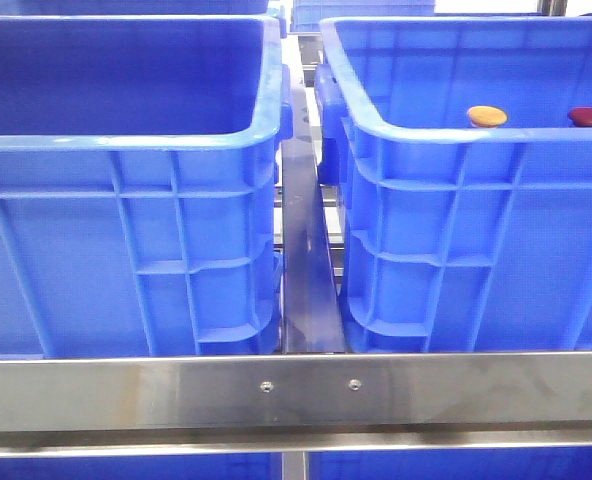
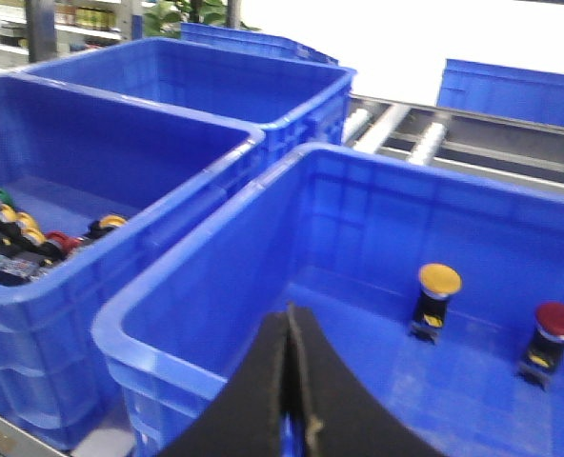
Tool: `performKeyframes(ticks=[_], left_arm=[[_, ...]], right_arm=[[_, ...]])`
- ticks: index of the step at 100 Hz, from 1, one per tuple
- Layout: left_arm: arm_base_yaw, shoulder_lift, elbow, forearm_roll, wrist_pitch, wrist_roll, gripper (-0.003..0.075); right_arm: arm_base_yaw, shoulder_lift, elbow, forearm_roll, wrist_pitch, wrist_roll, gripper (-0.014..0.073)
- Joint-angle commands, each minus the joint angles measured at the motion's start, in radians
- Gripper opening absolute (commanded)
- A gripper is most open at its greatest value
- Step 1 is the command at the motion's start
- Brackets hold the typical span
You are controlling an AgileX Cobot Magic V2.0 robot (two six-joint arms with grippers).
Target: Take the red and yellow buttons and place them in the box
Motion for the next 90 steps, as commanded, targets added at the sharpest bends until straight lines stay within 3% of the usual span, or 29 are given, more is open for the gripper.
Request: performKeyframes(ticks=[1,12,22,32,46,66,90], left_arm=[[0.002,-0.030,0.053,-0.010,-0.078,-0.009,-0.0020],[0.002,-0.030,0.053,-0.010,-0.078,-0.009,-0.0020],[0.002,-0.030,0.053,-0.010,-0.078,-0.009,-0.0020],[0.002,-0.030,0.053,-0.010,-0.078,-0.009,-0.0020],[0.002,-0.030,0.053,-0.010,-0.078,-0.009,-0.0020],[0.002,-0.030,0.053,-0.010,-0.078,-0.009,-0.0020],[0.002,-0.030,0.053,-0.010,-0.078,-0.009,-0.0020]], right_arm=[[0.002,0.000,0.002,0.025,-0.082,-0.005,-0.0067],[0.002,-0.040,0.043,0.012,-0.185,0.000,-0.0067],[0.002,-0.074,0.074,-0.089,-0.232,0.084,-0.0067],[0.002,-0.095,0.092,-0.277,-0.246,0.317,-0.0067],[0.002,-0.100,0.093,-0.638,-0.258,0.661,-0.0067],[0.004,-0.146,0.099,-1.093,-0.362,1.032,-0.0067],[0.005,-0.214,0.236,-1.336,-0.718,1.349,-0.0067]])
